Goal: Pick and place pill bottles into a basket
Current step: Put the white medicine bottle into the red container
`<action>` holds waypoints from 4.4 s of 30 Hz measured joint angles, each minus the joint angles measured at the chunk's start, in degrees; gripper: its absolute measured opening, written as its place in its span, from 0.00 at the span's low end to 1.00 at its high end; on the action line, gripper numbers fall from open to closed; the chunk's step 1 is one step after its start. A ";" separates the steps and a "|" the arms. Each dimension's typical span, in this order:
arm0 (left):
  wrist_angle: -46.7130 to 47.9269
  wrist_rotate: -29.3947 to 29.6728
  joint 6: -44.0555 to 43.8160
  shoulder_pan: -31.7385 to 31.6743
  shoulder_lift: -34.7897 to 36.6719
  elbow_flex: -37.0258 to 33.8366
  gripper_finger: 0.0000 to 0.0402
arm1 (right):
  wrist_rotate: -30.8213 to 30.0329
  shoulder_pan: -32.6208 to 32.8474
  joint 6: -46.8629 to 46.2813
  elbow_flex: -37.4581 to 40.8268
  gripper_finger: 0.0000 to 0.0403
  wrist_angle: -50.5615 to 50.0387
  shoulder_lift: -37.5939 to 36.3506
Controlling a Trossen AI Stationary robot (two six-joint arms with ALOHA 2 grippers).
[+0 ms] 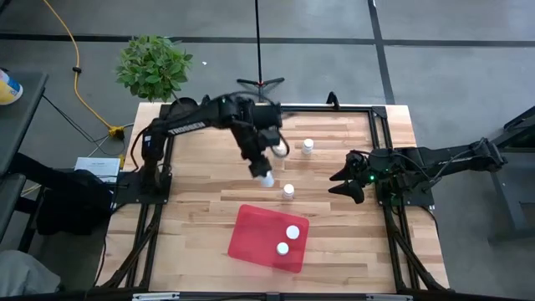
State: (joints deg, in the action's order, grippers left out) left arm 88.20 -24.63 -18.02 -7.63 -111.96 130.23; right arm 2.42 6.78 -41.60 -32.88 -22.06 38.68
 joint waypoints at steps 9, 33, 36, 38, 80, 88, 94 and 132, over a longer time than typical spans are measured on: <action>1.86 10.67 -4.71 10.84 -0.04 0.00 0.50 | -0.02 -0.01 0.26 0.00 0.72 -0.08 0.00; -26.69 29.32 -20.85 26.83 -0.70 -26.57 0.49 | -0.08 0.00 0.48 0.00 0.72 0.02 0.00; -32.08 27.73 -21.92 26.83 -0.70 -31.29 0.49 | -0.07 -0.01 0.40 0.00 0.72 0.02 0.00; -35.64 27.29 -22.82 26.81 -0.70 -33.72 0.49 | -0.07 0.01 0.23 0.00 0.72 0.03 0.00; -37.84 18.15 -13.32 21.87 -6.16 -30.83 0.49 | -0.58 0.00 1.59 0.00 0.72 -0.44 -0.01; -33.73 19.18 -11.72 21.84 -9.29 -25.57 0.49 | -0.50 -0.01 1.59 0.00 0.72 -0.58 0.32; -31.37 17.47 -11.79 21.87 -11.11 -24.89 0.49 | -0.01 -0.01 1.59 -0.02 0.72 -0.50 1.47; -22.53 20.88 -6.29 20.74 -12.41 -12.00 0.69 | 2.97 -0.01 1.14 -0.02 0.72 0.26 3.32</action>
State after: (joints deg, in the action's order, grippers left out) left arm 65.67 -3.75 -24.31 13.11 -124.38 118.24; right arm 5.38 6.76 -40.47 -32.91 -21.80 42.00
